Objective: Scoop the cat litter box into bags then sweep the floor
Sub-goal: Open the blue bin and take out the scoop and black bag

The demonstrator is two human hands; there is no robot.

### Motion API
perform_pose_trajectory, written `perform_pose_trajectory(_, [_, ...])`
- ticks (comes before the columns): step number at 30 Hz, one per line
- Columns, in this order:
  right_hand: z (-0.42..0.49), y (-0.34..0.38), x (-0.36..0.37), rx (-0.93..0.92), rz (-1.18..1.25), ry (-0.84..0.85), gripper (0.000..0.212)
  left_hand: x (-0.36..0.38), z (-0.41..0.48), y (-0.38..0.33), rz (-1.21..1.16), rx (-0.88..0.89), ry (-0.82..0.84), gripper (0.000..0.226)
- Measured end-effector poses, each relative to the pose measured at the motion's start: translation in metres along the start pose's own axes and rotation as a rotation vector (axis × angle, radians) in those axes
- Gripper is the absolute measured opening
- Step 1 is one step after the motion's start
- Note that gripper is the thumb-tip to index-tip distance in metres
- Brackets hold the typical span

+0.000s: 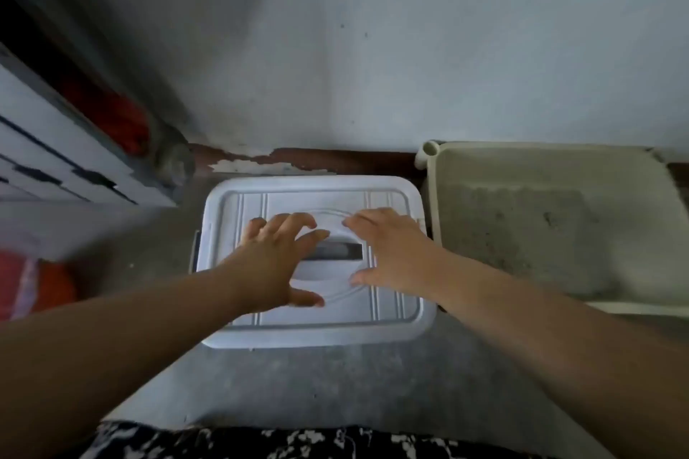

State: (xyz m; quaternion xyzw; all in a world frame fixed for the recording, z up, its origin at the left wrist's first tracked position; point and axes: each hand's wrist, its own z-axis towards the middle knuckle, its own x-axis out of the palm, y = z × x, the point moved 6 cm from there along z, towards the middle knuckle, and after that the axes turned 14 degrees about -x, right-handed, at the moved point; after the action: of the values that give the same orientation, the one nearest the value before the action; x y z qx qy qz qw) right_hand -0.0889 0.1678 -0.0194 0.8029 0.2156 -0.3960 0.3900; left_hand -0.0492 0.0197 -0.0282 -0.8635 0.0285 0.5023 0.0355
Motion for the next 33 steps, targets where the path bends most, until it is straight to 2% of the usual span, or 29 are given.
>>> perform_pose_trajectory(5, [-0.008,0.015,0.027,-0.058,-0.125,0.020,0.086,0.023,-0.012,0.007,0.056,-0.021,-0.013,0.109])
perform_pose_trajectory(9, [-0.022,0.025,0.048,-0.047,-0.192,0.079,0.104,0.051,-0.034,0.008,0.135,-0.035,0.070,0.121])
perform_pose_trajectory(13, [-0.028,0.033,0.071,-0.009,-0.366,0.176,0.117,0.071,-0.052,0.004,0.200,-0.049,0.094,0.121])
perform_pose_trajectory(19, [-0.028,0.043,0.086,0.034,-0.464,0.153,0.096,0.070,-0.056,0.010,0.234,-0.034,0.013,0.106])
perform_pose_trajectory(24, [-0.034,0.047,0.075,0.017,-0.435,0.209,0.090,0.062,-0.063,0.011,0.210,-0.022,0.034,0.103])
perform_pose_trajectory(29, [-0.038,0.055,0.057,0.002,-0.391,0.235,0.087,0.042,-0.073,0.013,0.178,-0.006,0.082,0.092])
perform_pose_trajectory(33, [-0.040,0.065,0.027,-0.011,-0.368,0.175,0.082,0.008,-0.079,0.019,0.135,-0.004,0.016,0.085])
